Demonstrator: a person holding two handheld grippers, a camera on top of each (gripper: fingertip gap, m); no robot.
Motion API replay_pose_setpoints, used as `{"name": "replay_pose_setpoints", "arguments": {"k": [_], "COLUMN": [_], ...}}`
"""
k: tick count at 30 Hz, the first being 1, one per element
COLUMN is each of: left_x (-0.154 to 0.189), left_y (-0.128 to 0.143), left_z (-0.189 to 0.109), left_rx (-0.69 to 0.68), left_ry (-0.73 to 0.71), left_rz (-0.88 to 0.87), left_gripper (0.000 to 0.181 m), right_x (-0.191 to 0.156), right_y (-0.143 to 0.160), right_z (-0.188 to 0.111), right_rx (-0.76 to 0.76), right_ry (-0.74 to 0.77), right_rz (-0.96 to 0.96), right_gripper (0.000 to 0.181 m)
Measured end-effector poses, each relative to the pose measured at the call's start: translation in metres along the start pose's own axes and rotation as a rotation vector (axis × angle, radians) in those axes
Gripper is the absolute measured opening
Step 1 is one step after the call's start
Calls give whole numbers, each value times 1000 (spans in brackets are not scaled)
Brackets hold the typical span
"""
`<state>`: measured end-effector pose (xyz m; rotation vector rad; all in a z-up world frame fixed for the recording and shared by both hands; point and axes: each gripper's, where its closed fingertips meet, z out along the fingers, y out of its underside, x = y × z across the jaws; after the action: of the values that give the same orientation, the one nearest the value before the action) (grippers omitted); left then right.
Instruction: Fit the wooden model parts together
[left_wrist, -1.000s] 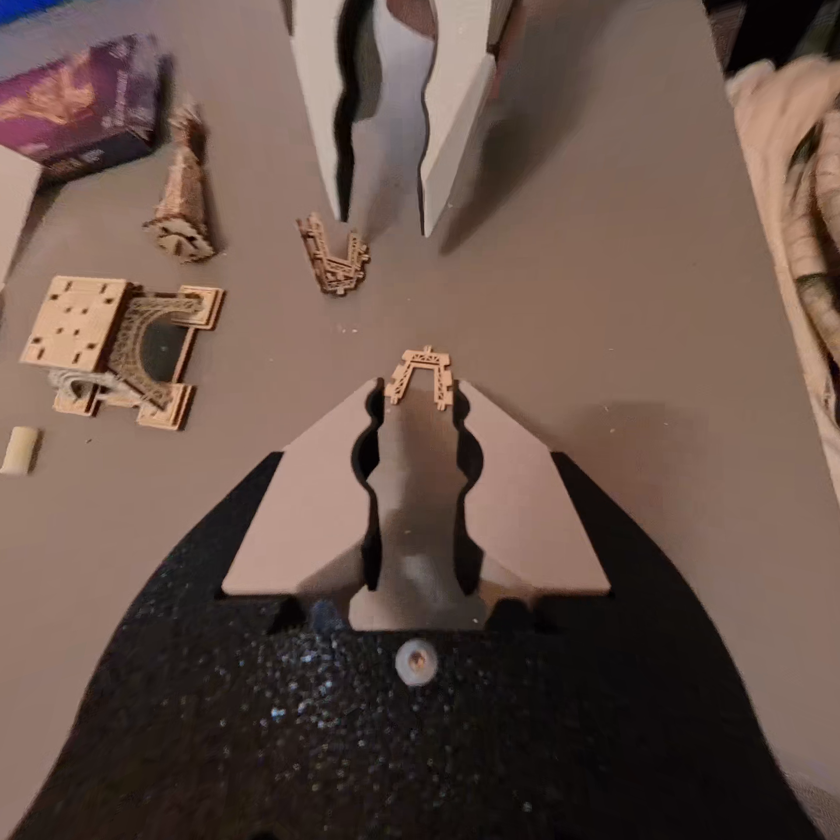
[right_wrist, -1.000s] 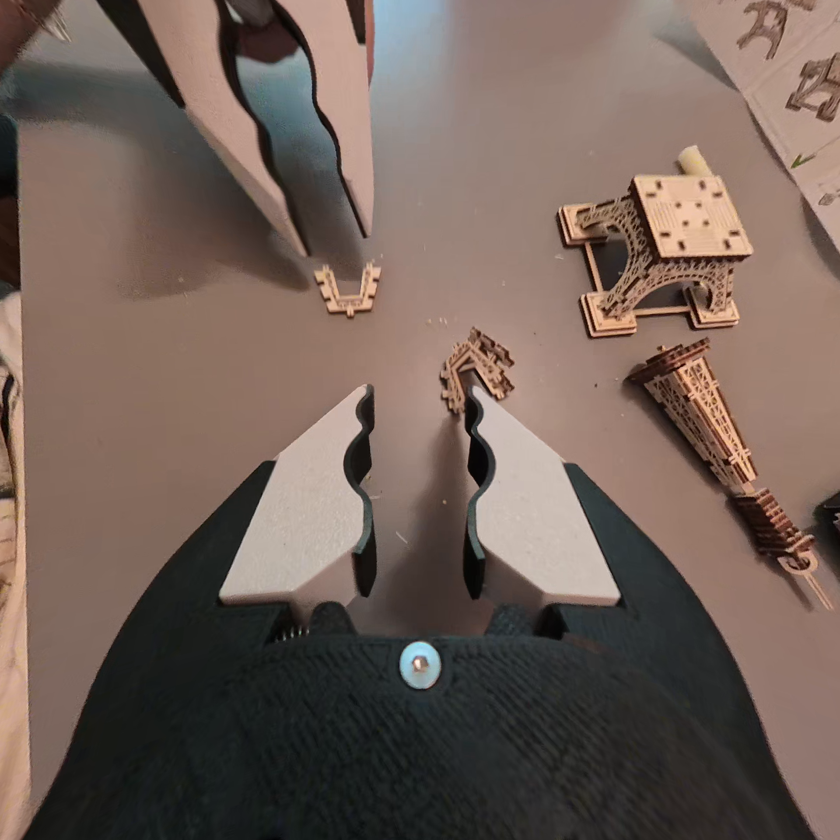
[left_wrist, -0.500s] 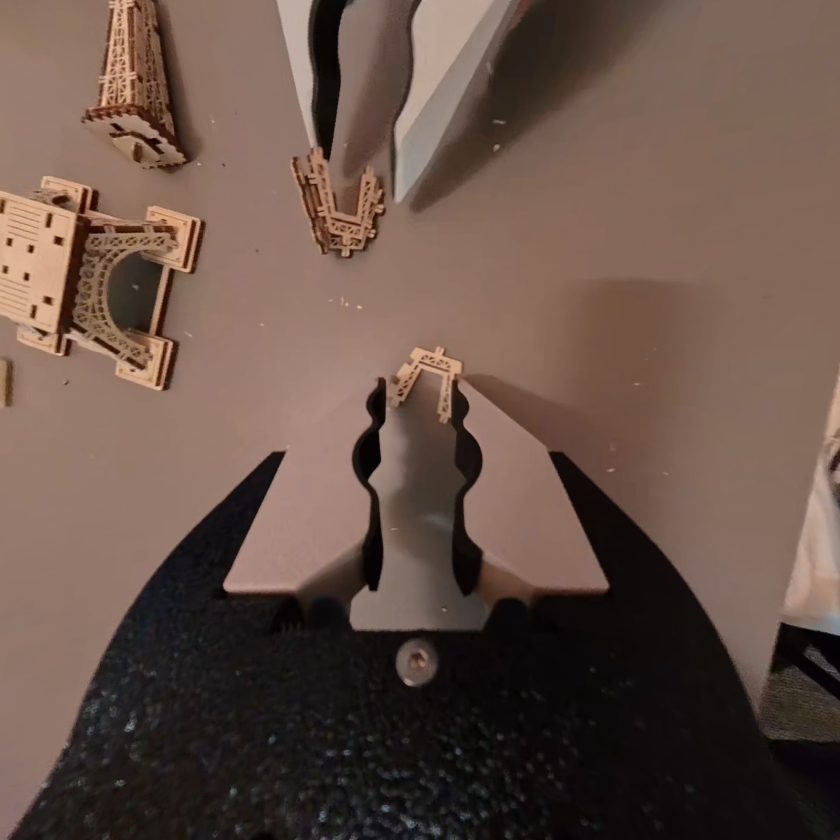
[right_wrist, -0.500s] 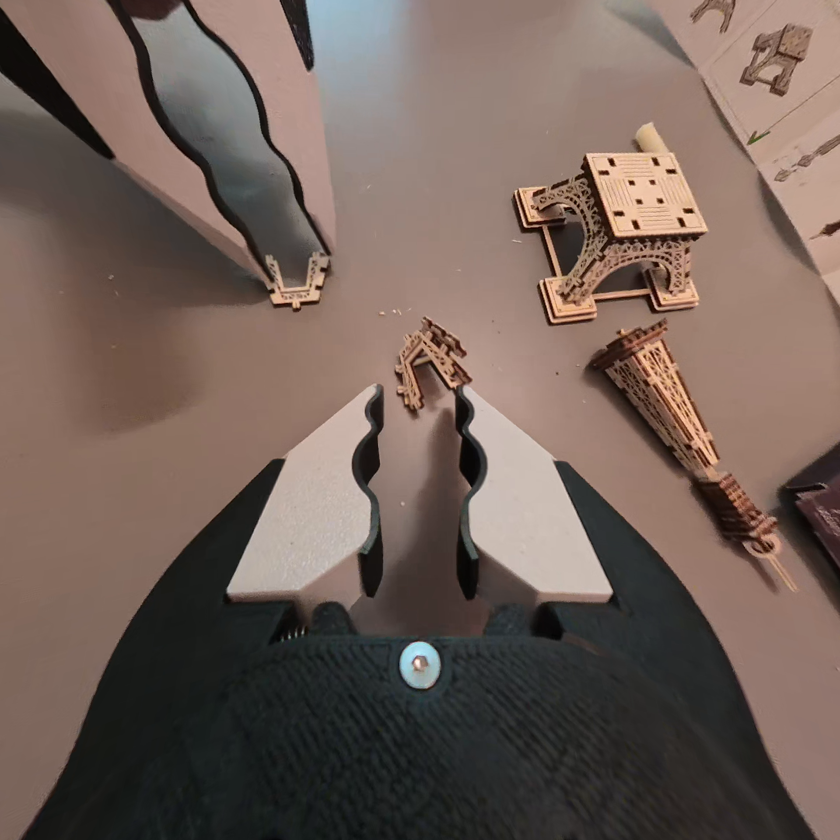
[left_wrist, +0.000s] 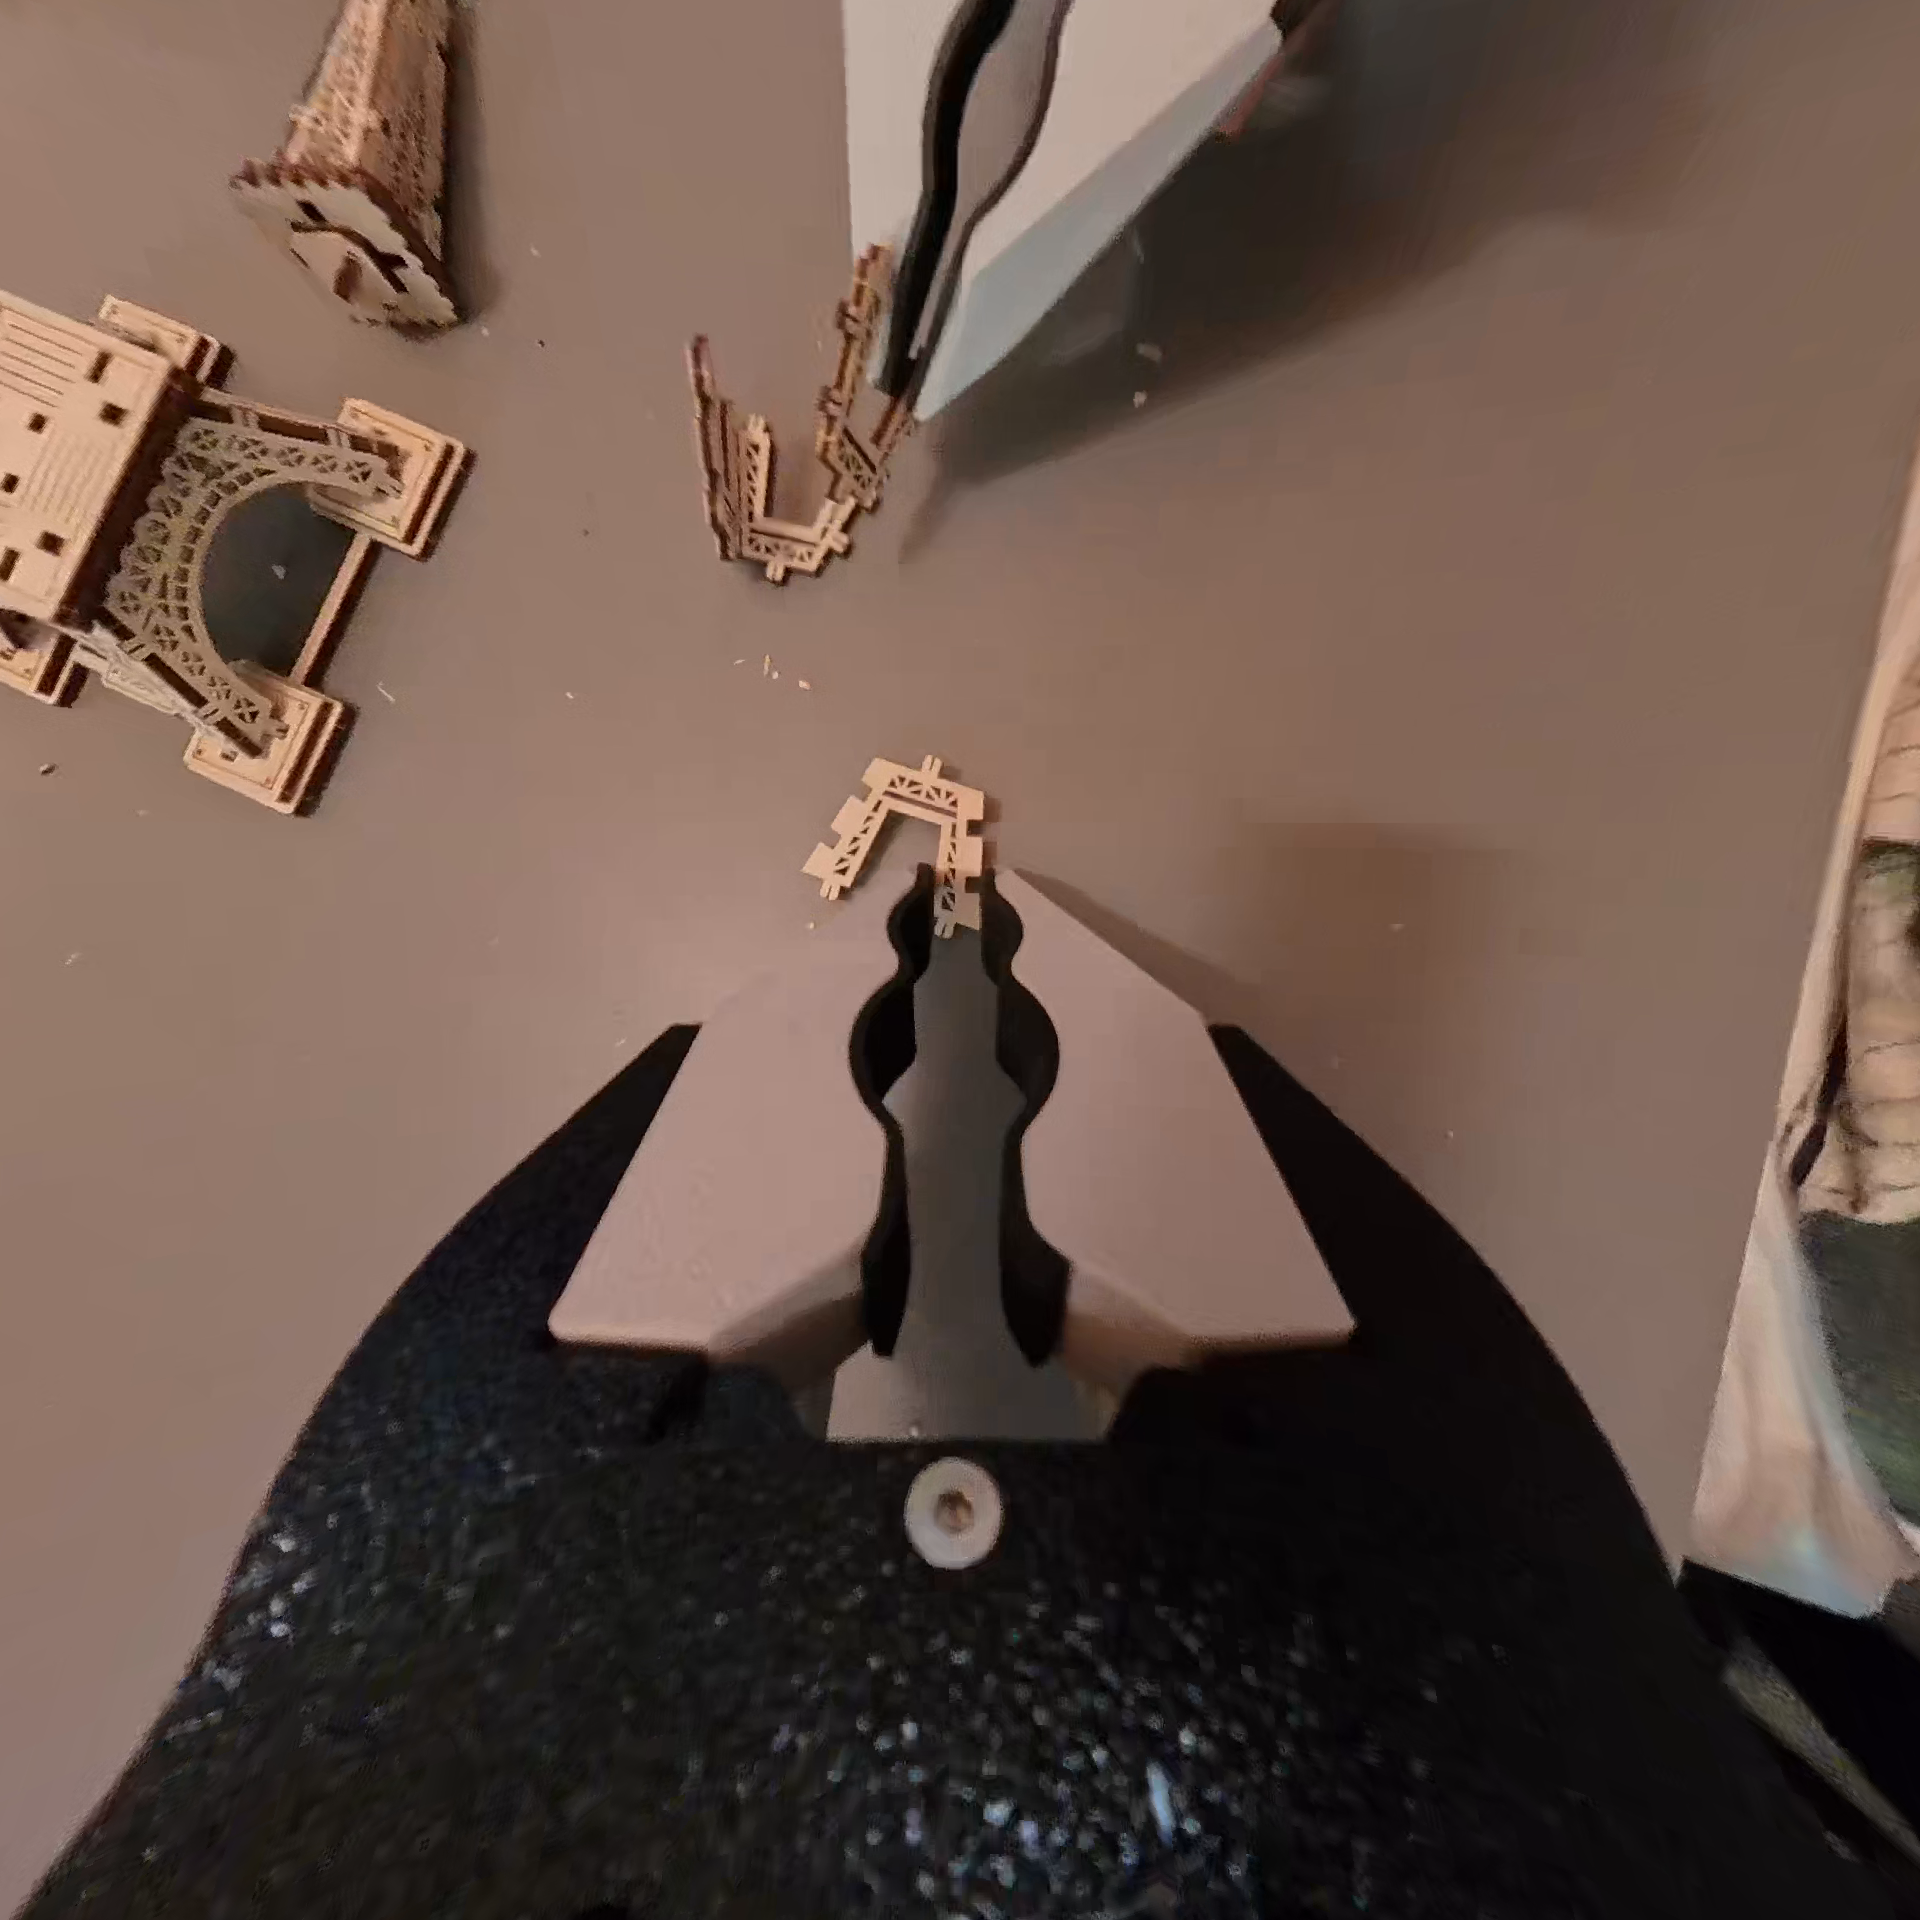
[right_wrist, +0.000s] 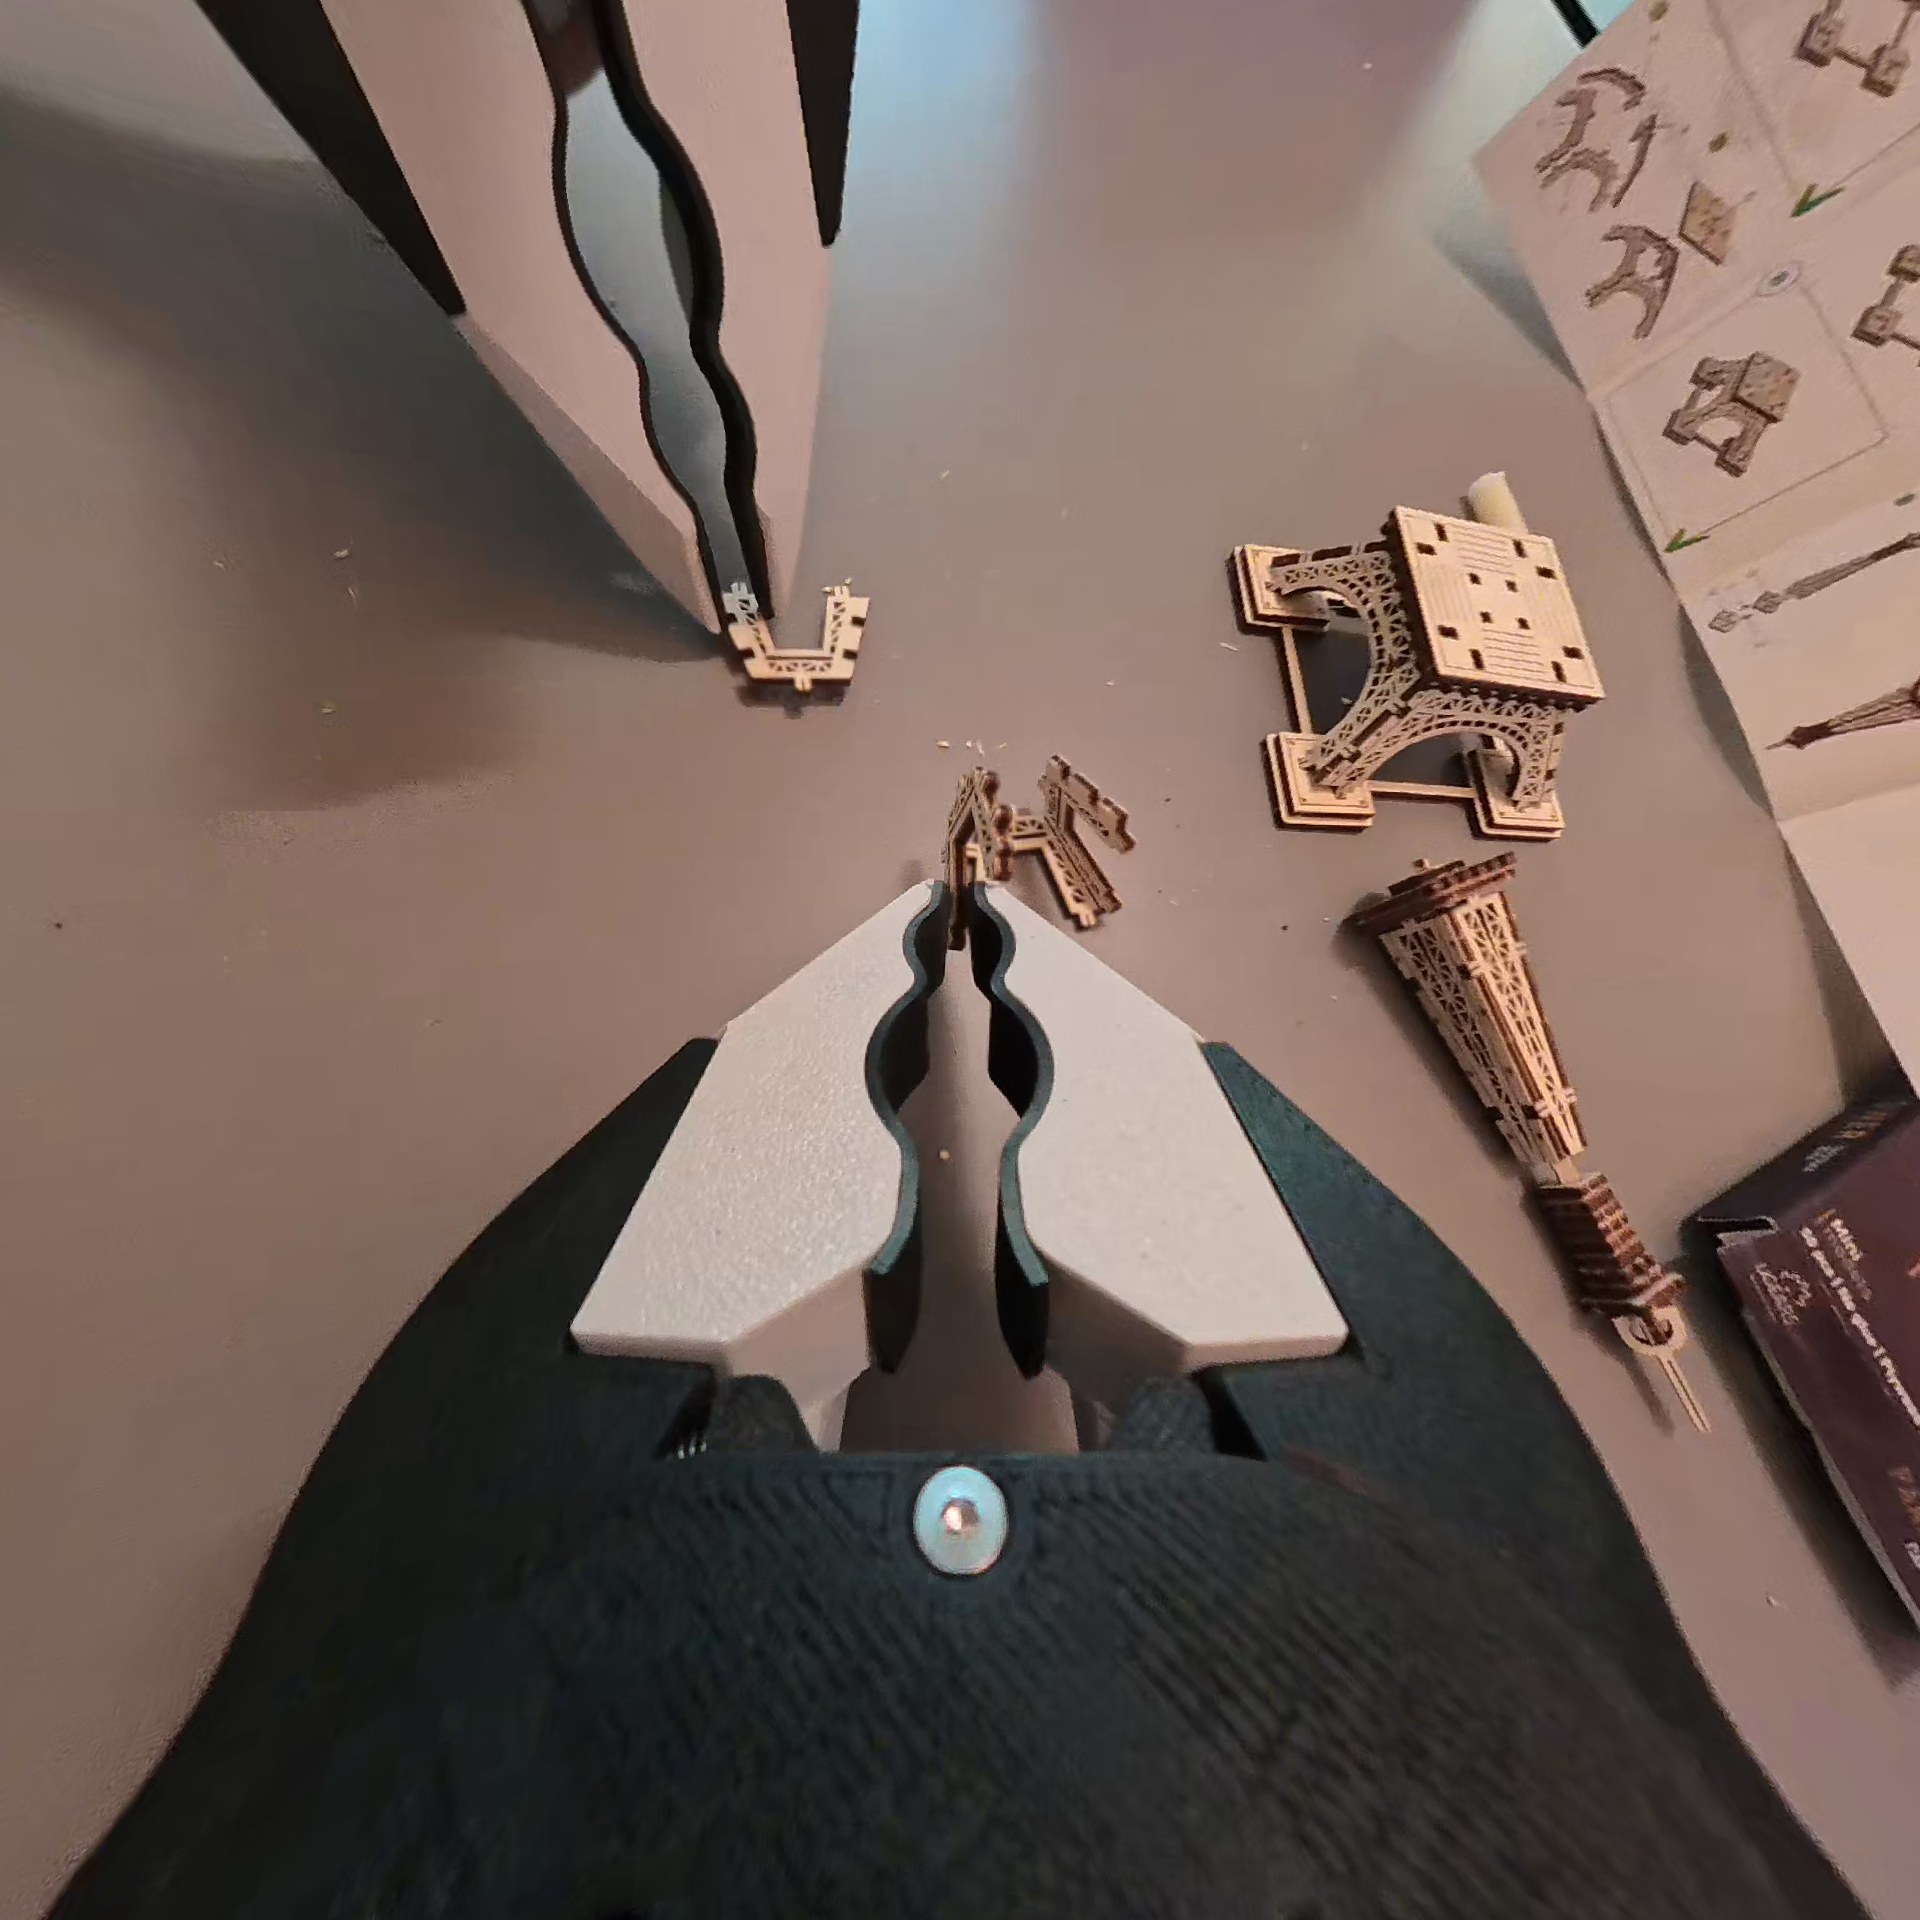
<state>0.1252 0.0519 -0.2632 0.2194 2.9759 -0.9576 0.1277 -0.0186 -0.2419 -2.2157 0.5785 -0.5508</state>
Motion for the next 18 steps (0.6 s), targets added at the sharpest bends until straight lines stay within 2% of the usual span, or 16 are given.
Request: {"name": "replay_pose_setpoints", "arguments": {"k": [1, 5, 8, 10, 12, 13, 15, 17, 18], "left_x": [1, 3, 12, 16, 19, 21, 28, 41, 45], "left_y": [-3, -20, -32, -40, -48, -53, -69, -88, -97], "left_z": [-2, -15, -23, -27, -30, -32, -42, -59, -66], "left_rx": [42, 244, 383, 451, 507, 542, 653, 811, 880], "left_ry": [14, 76, 187, 253, 299, 325, 391, 500, 547], "left_rz": [-14, -41, -70, -81, -88, -82, -59, -39, -39], "left_gripper": [6, 7, 7, 7, 7, 7, 7, 6, 6], "right_x": [1, 2, -11, -9, -17, -11, 3, 1, -8], "right_y": [0, 7, 25, 28, 32, 32, 17, -25, -50], "right_z": [-3, -23, -30, -32, -39, -43, -51, -56, -58], "right_rx": [5, -34, -145, -143, -150, -140, -47, 186, 333], "right_ry": [-3, -28, -110, -115, -205, -179, -109, -128, -193], "right_rz": [9, 48, 86, 150, 217, 231, 235, 248, 251], "right_gripper": [1, 1, 20, 22, 34, 39, 43, 40, 39]}}
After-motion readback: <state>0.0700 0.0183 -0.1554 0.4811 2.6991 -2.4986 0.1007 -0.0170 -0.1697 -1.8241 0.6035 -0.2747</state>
